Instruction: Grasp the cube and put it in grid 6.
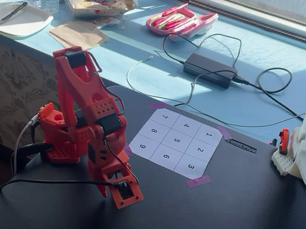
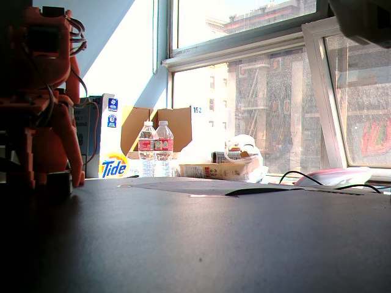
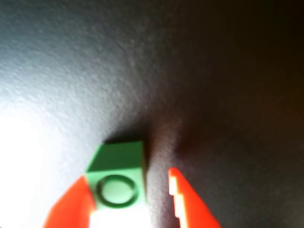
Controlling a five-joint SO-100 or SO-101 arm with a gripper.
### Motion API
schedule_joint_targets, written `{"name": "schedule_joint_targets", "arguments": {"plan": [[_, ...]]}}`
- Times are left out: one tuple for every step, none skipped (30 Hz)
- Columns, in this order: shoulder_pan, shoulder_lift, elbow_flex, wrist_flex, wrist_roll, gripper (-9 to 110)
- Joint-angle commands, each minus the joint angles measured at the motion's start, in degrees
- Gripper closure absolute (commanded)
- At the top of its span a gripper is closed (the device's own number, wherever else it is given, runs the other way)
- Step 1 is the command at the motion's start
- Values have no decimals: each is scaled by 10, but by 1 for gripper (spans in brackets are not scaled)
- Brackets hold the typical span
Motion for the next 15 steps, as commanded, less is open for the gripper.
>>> {"name": "schedule_joint_targets", "arguments": {"plan": [[-4, 6, -3, -3, -9, 93], [-4, 6, -3, -1, -12, 95], [-4, 6, -3, 0, -15, 98], [-4, 6, -3, 2, -17, 100], [-5, 6, -3, 2, -17, 101], [-6, 8, -3, 3, -16, 101], [-8, 11, -4, 5, -13, 101], [-10, 17, -6, 11, -10, 101], [-13, 25, -8, 18, -4, 101], [-18, 35, -10, 23, 4, 101], [-25, 48, -11, 32, 12, 101], [-33, 59, -14, 40, 21, 101], [-43, 70, -21, 52, 34, 101], [-54, 78, -33, 68, 48, 101], [-65, 83, -48, 87, 62, 101]]}}
